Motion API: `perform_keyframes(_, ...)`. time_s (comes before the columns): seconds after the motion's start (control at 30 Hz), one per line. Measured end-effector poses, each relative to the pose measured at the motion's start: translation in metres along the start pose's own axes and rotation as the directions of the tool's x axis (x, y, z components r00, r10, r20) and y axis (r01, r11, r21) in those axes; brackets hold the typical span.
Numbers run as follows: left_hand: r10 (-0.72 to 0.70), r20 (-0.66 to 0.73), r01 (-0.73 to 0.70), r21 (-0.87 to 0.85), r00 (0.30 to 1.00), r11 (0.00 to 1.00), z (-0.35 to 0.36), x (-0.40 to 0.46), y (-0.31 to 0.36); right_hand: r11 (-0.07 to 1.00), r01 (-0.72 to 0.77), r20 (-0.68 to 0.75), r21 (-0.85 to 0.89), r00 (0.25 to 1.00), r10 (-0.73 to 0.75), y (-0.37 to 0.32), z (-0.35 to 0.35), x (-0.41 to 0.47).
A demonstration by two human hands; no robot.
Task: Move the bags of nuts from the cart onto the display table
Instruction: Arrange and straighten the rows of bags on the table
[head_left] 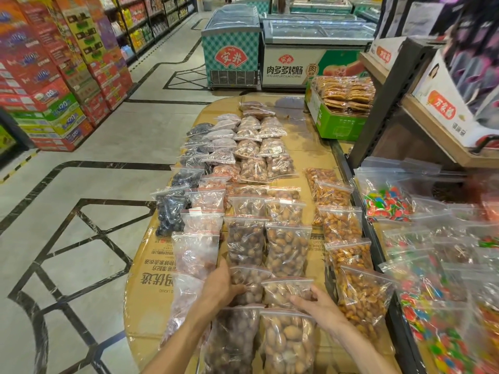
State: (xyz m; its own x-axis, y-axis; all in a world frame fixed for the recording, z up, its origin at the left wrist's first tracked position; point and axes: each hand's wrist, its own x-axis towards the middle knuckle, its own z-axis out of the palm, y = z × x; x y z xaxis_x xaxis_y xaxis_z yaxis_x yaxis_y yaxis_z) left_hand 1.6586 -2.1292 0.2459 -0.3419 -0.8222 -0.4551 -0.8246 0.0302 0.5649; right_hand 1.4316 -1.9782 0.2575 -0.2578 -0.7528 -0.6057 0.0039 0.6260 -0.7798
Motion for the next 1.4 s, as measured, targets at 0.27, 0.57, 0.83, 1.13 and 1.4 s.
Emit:
perform_keyframes(0.27,0.162,-0.124,-0.186,-0.218,0.979,0.958,-0.013,-0.001,0.002,0.982,0.181,-0.137,-0.059,0.973,-0.188,-0.026,0.000,0.006)
perform_keyframes(0.57,0.102,-0.271,-0.198,-0.354,0.957,0.914,-0.010,0.001,0.001,0.970,0.242,-0.251,-0.019,0.938,-0.239,-0.028,0.011,0.025)
perform_keyframes(0.83,0.132,-0.286,-0.221,-0.306,0.949,0.926,-0.002,0.002,0.000,0.976,0.172,-0.284,-0.134,0.937,-0.205,-0.024,0.004,0.029)
perform_keyframes(1.13,0.108,-0.371,-0.235,-0.318,0.922,0.918,0.011,-0.001,0.000,0.975,0.170,-0.297,-0.146,0.932,-0.207,-0.016,0.009,0.034)
perform_keyframes(1.4,0.135,-0.337,-0.242,-0.301,0.932,0.922,0.014,-0.011,0.002,0.980,0.192,-0.255,-0.054,0.946,-0.200,-0.010,0.007,0.034)
